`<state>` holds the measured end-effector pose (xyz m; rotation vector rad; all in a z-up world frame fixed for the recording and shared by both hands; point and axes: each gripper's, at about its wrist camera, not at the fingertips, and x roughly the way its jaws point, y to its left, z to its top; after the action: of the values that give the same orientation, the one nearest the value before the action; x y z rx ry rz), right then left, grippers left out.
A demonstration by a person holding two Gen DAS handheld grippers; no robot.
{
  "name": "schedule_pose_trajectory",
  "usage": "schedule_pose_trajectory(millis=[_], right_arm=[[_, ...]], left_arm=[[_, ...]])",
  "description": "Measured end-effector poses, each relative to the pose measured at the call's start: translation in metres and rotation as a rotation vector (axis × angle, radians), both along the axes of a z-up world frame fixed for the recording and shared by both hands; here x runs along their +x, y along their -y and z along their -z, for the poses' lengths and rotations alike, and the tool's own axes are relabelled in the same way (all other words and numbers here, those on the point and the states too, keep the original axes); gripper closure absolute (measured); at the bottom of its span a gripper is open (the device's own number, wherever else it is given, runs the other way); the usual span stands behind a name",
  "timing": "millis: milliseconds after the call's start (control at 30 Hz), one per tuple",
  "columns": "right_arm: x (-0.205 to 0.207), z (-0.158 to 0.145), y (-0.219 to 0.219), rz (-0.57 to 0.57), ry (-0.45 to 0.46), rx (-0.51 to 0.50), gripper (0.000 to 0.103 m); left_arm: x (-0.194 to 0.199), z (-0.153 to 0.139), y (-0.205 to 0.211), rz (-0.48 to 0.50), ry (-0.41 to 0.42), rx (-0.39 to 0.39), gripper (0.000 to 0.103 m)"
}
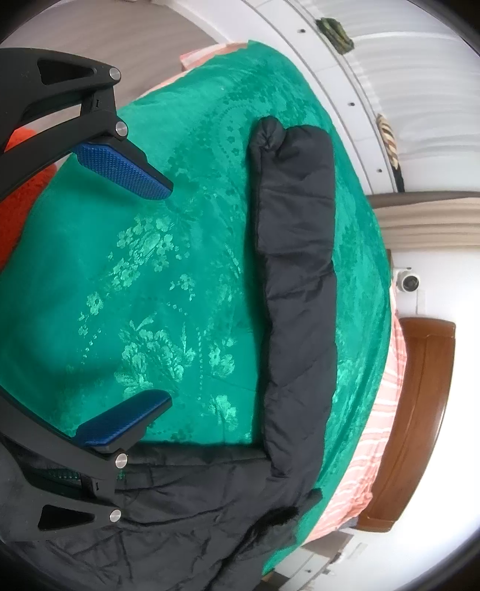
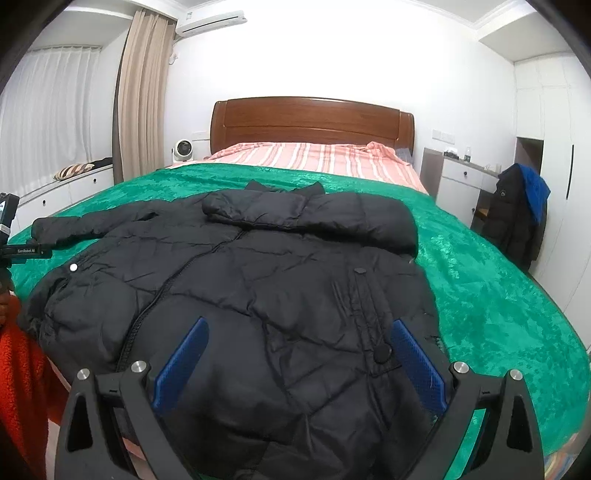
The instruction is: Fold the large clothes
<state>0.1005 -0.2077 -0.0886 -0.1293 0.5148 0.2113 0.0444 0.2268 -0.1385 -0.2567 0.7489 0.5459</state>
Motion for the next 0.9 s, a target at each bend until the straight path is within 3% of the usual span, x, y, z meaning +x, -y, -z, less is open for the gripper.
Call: schedule_pose_trajectory(millis=[900], right_arm=[[-0.0088,0.0011,-0.004,-0.006,0.013,-0.023,0.005]], left_arm=[[0.0009,0.0025,-0.0011,-0.003,-0.01,0.0,0.001]])
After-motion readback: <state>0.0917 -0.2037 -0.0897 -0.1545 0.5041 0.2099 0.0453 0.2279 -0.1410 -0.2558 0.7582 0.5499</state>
